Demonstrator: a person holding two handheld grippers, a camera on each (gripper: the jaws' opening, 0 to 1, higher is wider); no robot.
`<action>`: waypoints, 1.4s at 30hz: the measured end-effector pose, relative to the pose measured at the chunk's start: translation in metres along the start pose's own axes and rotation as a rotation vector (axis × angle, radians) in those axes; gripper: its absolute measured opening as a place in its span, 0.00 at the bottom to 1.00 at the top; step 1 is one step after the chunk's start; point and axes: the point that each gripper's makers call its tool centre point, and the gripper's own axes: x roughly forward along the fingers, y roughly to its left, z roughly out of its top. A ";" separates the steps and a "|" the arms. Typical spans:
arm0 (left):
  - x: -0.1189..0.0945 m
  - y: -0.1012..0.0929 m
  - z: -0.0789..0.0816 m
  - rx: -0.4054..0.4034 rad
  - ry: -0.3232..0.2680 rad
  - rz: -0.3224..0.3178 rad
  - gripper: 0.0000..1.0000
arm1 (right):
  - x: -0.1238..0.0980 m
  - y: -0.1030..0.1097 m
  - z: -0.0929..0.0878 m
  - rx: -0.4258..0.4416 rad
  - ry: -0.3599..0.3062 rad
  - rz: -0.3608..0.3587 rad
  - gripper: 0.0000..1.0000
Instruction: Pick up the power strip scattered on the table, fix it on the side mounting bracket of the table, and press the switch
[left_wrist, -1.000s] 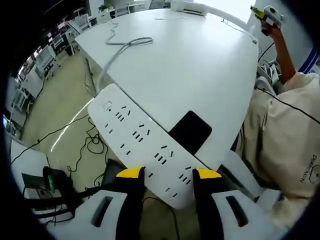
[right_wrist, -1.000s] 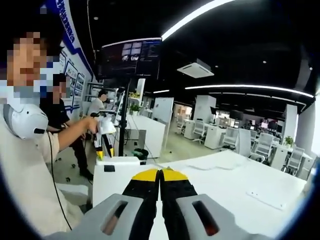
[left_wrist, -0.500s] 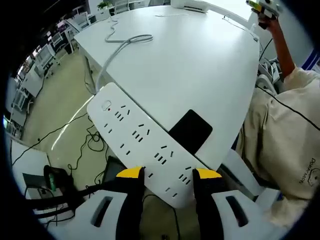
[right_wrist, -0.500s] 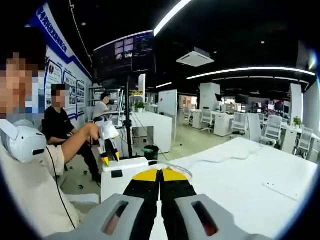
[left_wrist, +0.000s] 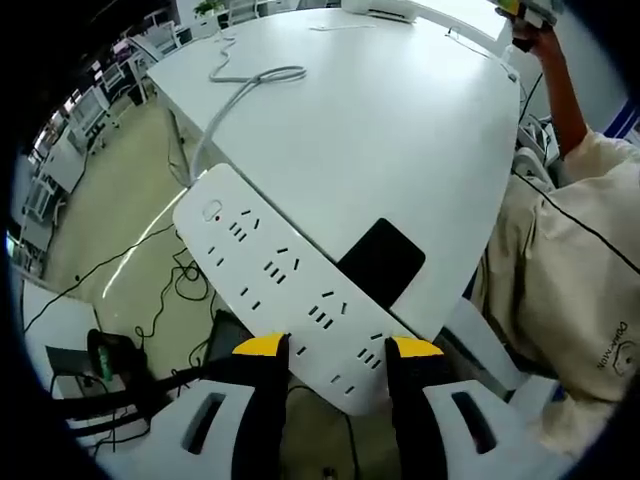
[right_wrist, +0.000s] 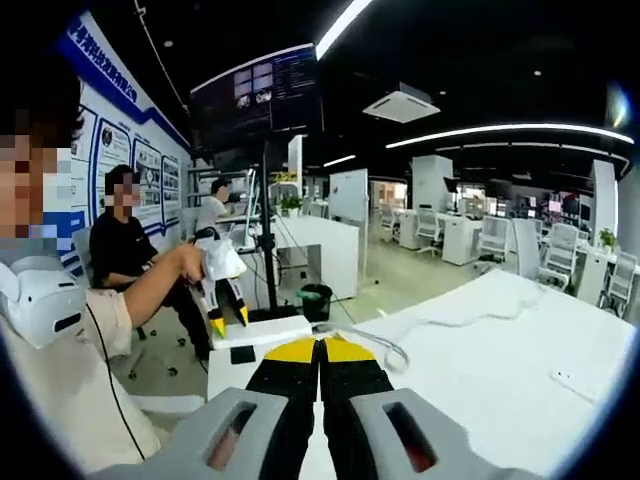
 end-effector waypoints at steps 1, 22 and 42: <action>0.000 0.000 0.000 0.001 0.001 0.000 0.43 | 0.004 0.001 0.001 0.000 0.001 0.006 0.00; -0.001 0.000 0.000 0.006 -0.014 -0.006 0.43 | 0.087 0.018 0.009 0.006 0.073 0.116 0.00; -0.001 0.000 0.001 0.009 -0.007 -0.009 0.43 | 0.173 0.030 -0.004 0.017 0.159 0.205 0.00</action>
